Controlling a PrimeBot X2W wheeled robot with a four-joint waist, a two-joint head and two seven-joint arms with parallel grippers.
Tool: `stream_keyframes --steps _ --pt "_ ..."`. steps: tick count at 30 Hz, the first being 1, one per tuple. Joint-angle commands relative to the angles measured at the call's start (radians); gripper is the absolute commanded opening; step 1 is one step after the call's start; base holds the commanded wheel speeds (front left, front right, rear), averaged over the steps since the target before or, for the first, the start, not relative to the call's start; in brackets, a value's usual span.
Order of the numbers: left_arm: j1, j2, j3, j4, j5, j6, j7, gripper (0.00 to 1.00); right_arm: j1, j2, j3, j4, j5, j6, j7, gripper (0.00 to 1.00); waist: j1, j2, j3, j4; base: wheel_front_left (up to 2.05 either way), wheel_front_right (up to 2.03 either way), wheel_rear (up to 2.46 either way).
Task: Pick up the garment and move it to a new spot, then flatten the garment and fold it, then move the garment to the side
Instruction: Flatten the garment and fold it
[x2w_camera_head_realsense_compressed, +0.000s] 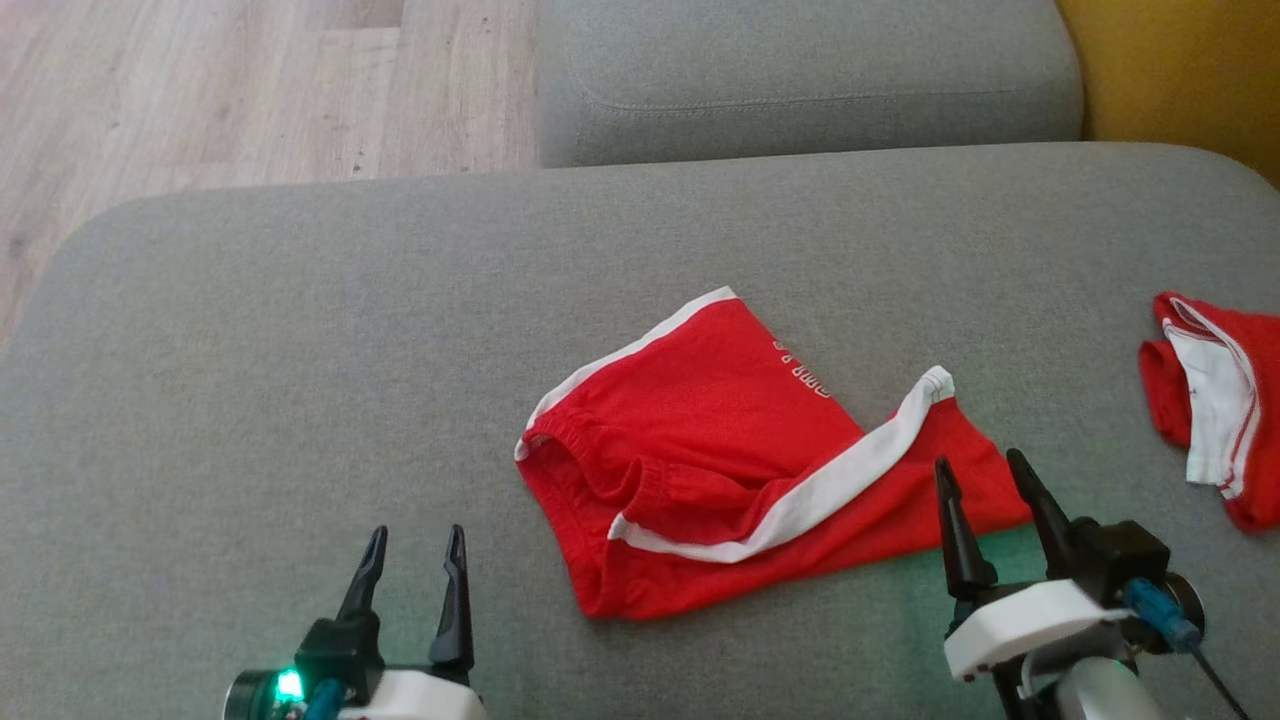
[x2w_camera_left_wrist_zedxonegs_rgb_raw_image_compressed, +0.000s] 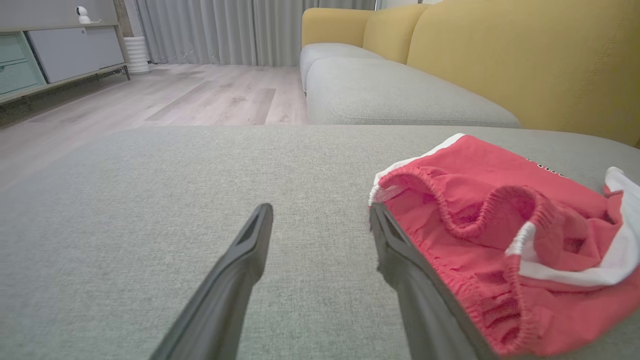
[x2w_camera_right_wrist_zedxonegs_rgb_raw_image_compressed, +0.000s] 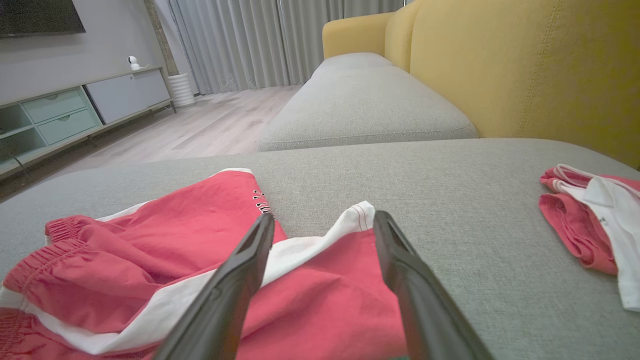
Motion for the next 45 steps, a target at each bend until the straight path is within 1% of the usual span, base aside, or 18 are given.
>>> stream_keyframes --steps 1,12,17,20,23,25,27,30,35,41,45 --pt "-0.016 0.0 0.043 -0.026 0.017 0.009 -0.012 1.0 -0.034 -0.005 0.027 -0.022 0.009 0.0 -0.006 1.0 0.0 0.0 -0.002 0.004 0.0 0.0 0.0" --pt "0.0 0.0 0.056 -0.025 0.052 0.003 -0.012 1.0 -0.042 -0.005 0.025 0.002 0.021 0.0 -0.006 1.0 0.0 0.0 -0.006 0.036 0.0 0.0 0.0" --pt "0.002 0.0 0.06 -0.036 0.054 -0.001 -0.012 1.0 -0.042 -0.005 0.028 0.008 0.027 0.0 -0.006 1.0 0.0 0.0 -0.006 0.033 0.0 0.0 0.0" --pt "-0.012 0.0 0.022 -0.058 0.005 -0.058 -0.012 1.0 -0.042 -0.005 0.028 0.011 0.029 0.0 -0.006 1.0 0.0 0.0 0.001 0.023 0.0 0.0 0.0" --pt "-0.033 0.0 -0.045 -0.049 -0.047 -0.118 -0.012 1.0 -0.043 -0.005 0.033 0.015 0.03 0.0 -0.006 1.0 0.0 0.0 0.012 0.009 0.0 0.0 0.0" --pt "-0.056 0.0 -0.1 -0.022 -0.078 -0.142 -0.012 1.0 -0.045 -0.005 0.038 0.017 0.031 0.0 -0.006 1.0 0.0 0.0 0.02 -0.004 0.0 0.0 0.0" --pt "-0.083 0.0 -0.149 0.009 -0.103 -0.157 -0.012 1.0 -0.05 -0.005 0.042 0.018 0.031 0.0 -0.006 1.0 0.0 0.0 0.031 -0.019 0.0 0.0 0.0" --pt "-0.127 0.0 -0.199 0.052 -0.131 -0.167 -0.012 1.0 -0.06 -0.005 0.041 0.018 0.025 0.0 -0.006 1.0 0.0 0.0 0.049 -0.043 0.0 0.0 0.0" --pt "-0.186 0.0 -0.248 0.131 -0.159 -0.174 -0.012 1.0 -0.071 -0.005 0.033 0.015 0.016 0.0 -0.006 1.0 0.0 0.0 0.072 -0.07 0.0 0.0 0.0" --pt "-0.245 0.001 -0.333 0.193 -0.203 -0.175 -0.012 1.0 -0.077 -0.005 0.028 0.016 0.014 0.0 -0.006 1.0 0.0 0.0 0.089 -0.081 0.0 0.0 0.0" --pt "-0.282 0.015 -0.38 0.206 -0.247 -0.176 -0.012 1.0 -0.078 -0.005 0.033 0.016 0.015 0.0 -0.006 1.0 0.0 0.0 0.095 -0.081 0.0 0.0 0.0"
